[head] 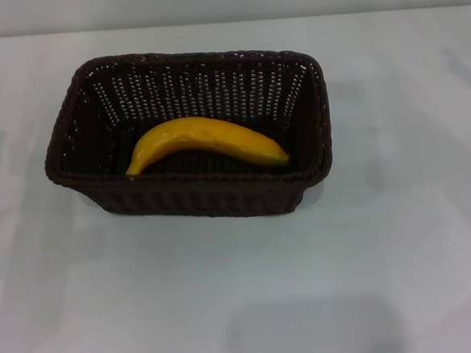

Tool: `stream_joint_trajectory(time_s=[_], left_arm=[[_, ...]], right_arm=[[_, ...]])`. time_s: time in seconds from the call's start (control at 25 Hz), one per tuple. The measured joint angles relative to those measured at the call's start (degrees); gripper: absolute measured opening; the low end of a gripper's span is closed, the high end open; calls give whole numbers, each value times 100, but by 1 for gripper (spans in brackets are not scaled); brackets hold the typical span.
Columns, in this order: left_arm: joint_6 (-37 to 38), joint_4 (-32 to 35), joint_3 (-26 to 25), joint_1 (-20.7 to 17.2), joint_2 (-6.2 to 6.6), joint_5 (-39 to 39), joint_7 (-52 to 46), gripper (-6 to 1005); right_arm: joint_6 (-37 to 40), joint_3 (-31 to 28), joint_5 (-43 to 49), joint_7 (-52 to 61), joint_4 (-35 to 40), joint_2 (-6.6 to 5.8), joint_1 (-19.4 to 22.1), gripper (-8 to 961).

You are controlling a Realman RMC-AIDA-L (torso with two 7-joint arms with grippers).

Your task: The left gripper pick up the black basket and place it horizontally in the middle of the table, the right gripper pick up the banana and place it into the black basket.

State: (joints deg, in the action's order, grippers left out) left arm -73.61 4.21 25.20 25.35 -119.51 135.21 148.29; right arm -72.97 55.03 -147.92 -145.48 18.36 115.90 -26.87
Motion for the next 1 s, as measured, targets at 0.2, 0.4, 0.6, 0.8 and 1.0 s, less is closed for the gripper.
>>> stream_joint_trajectory(time_s=[0.2,0.4,0.6,0.8,1.0], left_arm=[[59,-37,1,-22,-2,6,30,865],[76,-192,2,0,-2,6,240,867],[80,-238,2,17,-2,7,324,871],[183,-342,2,88,-2,5,296,871],[204,-368,17,97,-2,4,305,870]], right_arm=[[117,-212,-663,-1598,-987,6,-147,872],[245,-417,-675,-1672,-1144,4,-38,872],[27,-434,-686,-1561,-1296,22,-5,872],[-190,-440,-697,-1433,-1536,29,-5,872],[-184,-444,-687,-1394,-1598,30,9,872]])
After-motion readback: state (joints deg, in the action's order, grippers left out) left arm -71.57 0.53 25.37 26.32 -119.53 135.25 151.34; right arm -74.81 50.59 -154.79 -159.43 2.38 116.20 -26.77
